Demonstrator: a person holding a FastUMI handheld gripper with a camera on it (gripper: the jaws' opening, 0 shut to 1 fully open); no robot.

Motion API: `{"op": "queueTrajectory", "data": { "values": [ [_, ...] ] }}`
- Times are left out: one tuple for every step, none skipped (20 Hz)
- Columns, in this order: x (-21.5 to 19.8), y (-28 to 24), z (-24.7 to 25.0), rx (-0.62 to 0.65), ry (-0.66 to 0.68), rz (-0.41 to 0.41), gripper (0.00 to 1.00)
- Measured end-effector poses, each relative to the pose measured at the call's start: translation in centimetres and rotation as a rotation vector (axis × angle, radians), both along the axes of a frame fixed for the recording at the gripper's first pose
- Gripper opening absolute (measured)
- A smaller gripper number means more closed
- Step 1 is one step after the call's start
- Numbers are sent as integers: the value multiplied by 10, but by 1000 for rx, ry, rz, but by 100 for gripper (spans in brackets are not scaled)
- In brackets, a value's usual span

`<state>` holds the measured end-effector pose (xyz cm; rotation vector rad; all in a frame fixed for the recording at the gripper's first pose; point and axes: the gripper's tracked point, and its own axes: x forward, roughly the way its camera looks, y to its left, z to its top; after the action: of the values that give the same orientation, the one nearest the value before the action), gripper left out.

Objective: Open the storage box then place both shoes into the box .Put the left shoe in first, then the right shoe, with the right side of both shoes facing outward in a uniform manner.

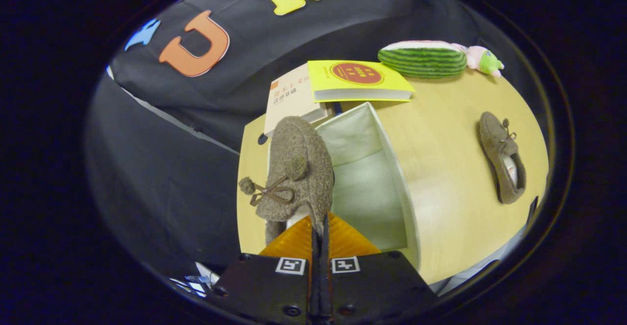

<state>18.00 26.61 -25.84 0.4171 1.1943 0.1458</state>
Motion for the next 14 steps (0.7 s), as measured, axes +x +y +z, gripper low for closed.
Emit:
{"op": "queueTrajectory", "data": {
  "values": [
    [1,3,-9,-10,-7,1,6],
    [0,6,-16,-16,-8,8,6],
    [-5,19,-24,-24,6,26,6],
    [-6,24,-30,-19,12,30,6],
    [-7,26,-37,-17,19,34,6],
    [-6,25,-42,-25,15,34,6],
    [-3,23,-48,-40,10,34,6],
    [-2,21,-53,-51,9,33,6],
    [-3,20,-57,-56,12,29,6],
    [-3,20,-60,-51,17,33,6],
    [-3,22,-60,-44,8,43,7],
    [1,23,-58,-44,-18,66,8],
    [5,23,-54,-51,-60,98,11],
    [10,21,-42,-59,-116,126,12]
  ]
}}
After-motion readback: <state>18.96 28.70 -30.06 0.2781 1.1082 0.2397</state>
